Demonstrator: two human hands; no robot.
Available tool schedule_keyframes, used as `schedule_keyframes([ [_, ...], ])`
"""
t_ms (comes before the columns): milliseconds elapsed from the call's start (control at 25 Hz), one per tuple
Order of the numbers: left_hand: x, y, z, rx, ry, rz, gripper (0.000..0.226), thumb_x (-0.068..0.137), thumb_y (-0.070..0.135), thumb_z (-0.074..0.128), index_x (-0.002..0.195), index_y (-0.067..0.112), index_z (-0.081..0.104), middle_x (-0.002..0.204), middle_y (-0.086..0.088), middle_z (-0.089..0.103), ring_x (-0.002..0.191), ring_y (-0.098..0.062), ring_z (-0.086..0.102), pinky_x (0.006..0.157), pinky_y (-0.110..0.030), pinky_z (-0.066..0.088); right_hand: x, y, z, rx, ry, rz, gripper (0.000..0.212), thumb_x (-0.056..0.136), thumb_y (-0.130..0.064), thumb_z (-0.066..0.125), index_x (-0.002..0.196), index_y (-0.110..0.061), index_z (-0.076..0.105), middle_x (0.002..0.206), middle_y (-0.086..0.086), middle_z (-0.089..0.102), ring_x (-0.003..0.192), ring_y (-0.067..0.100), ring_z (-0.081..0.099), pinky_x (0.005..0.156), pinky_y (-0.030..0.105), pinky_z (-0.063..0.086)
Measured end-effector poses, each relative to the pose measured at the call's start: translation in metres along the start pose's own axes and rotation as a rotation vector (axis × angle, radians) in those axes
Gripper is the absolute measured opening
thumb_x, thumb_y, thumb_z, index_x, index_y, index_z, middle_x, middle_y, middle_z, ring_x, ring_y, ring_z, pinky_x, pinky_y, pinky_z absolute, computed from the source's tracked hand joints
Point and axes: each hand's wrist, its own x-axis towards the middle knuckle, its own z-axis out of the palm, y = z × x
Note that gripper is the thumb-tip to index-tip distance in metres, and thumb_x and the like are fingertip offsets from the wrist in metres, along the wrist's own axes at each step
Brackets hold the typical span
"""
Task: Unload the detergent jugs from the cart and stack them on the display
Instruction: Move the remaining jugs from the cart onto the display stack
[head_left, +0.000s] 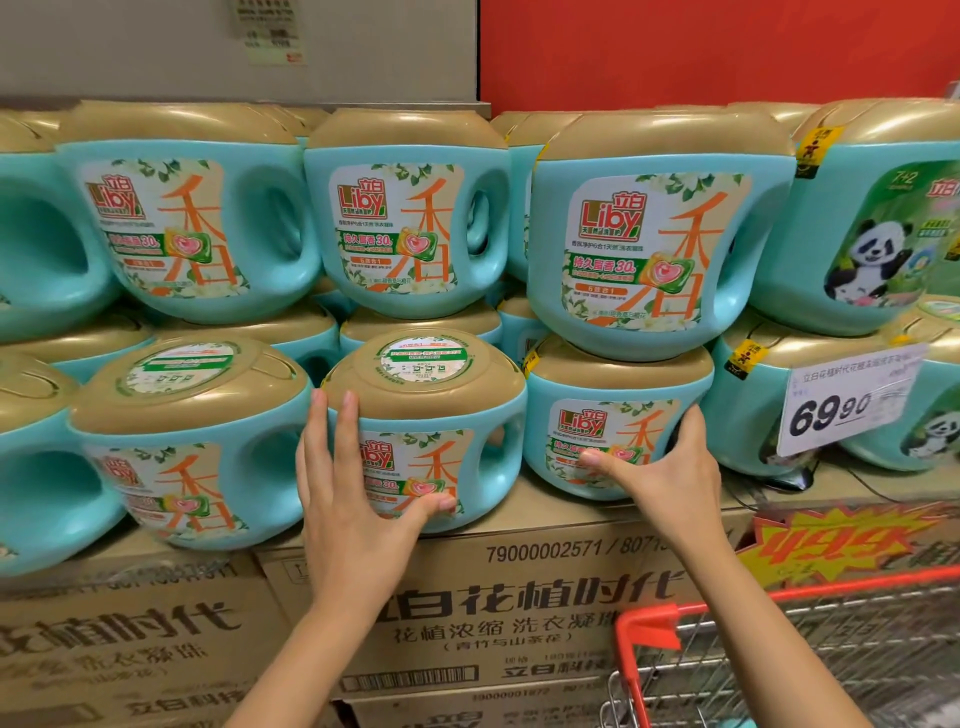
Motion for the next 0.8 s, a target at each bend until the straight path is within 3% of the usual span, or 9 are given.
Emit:
schedule_keyframes([
  [240, 0.000, -0.002, 0.001, 0.024, 0.006, 0.006, 0.131, 0.053, 0.043, 0.088, 0.147, 0.053, -0.002, 0.157, 0.029, -0.007, 0.147, -0.018, 0.010, 0.106, -0.040, 0.021, -0.006, 0.000, -0.004, 0.003, 0.007, 0.014, 0.084, 0.045, -0.053, 0.088, 0.110, -0.027, 0.042, 0.103, -0.011, 0.059, 0.097, 0.012, 0.055, 0.085, 0.035, 0.049],
  [400, 0.001, -0.003, 0.002, -0.019, 0.006, 0.028, 0.130, 0.053, 0.037, 0.090, 0.150, 0.048, 0.004, 0.160, 0.018, 0.001, 0.144, -0.012, 0.007, 0.109, -0.041, 0.018, -0.011, -0.002, -0.001, 0.068, -0.040, 0.018, 0.073, 0.053, -0.047, 0.087, 0.110, -0.029, 0.045, 0.102, -0.019, 0.059, 0.094, -0.003, 0.057, 0.086, 0.027, 0.049],
  [560, -0.001, -0.002, -0.001, -0.036, -0.001, 0.025, 0.123, 0.056, 0.031, 0.091, 0.151, 0.037, 0.014, 0.160, 0.007, 0.006, 0.140, -0.006, 0.003, 0.113, -0.036, 0.014, -0.023, 0.001, -0.006, 0.058, -0.029, 0.006, 0.077, 0.066, -0.039, 0.085, 0.129, -0.017, 0.047, 0.125, -0.004, 0.056, 0.116, 0.012, 0.052, 0.099, 0.033, 0.044],
  [640, -0.006, 0.000, -0.005, -0.089, 0.036, 0.027, 0.105, 0.065, 0.026, 0.089, 0.150, 0.028, 0.026, 0.157, -0.004, 0.016, 0.140, -0.008, 0.010, 0.115, -0.028, 0.015, -0.036, 0.002, -0.015, 0.023, 0.030, -0.011, 0.067, 0.075, -0.033, 0.080, 0.131, -0.011, 0.050, 0.125, -0.002, 0.053, 0.118, 0.015, 0.049, 0.100, 0.032, 0.041],
  [760, -0.023, 0.000, -0.011, -0.251, 0.090, 0.057, 0.059, 0.079, 0.018, 0.074, 0.133, 0.012, 0.051, 0.139, -0.007, 0.036, 0.133, -0.021, 0.038, 0.110, -0.041, 0.037, -0.067, 0.009, -0.036, 0.004, 0.115, -0.008, 0.032, 0.085, -0.019, 0.072, 0.114, -0.011, 0.061, 0.113, 0.002, 0.061, 0.107, 0.019, 0.058, 0.094, 0.035, 0.047],
  [800, -0.031, 0.001, -0.013, -0.305, 0.078, 0.060, 0.047, 0.081, 0.016, 0.069, 0.126, 0.011, 0.056, 0.132, -0.004, 0.042, 0.125, -0.020, 0.046, 0.104, -0.035, 0.043, -0.080, 0.013, -0.043, 0.023, 0.130, 0.022, 0.024, 0.086, -0.017, 0.070, 0.109, -0.015, 0.063, 0.106, -0.001, 0.064, 0.099, 0.015, 0.060, 0.089, 0.032, 0.048],
])
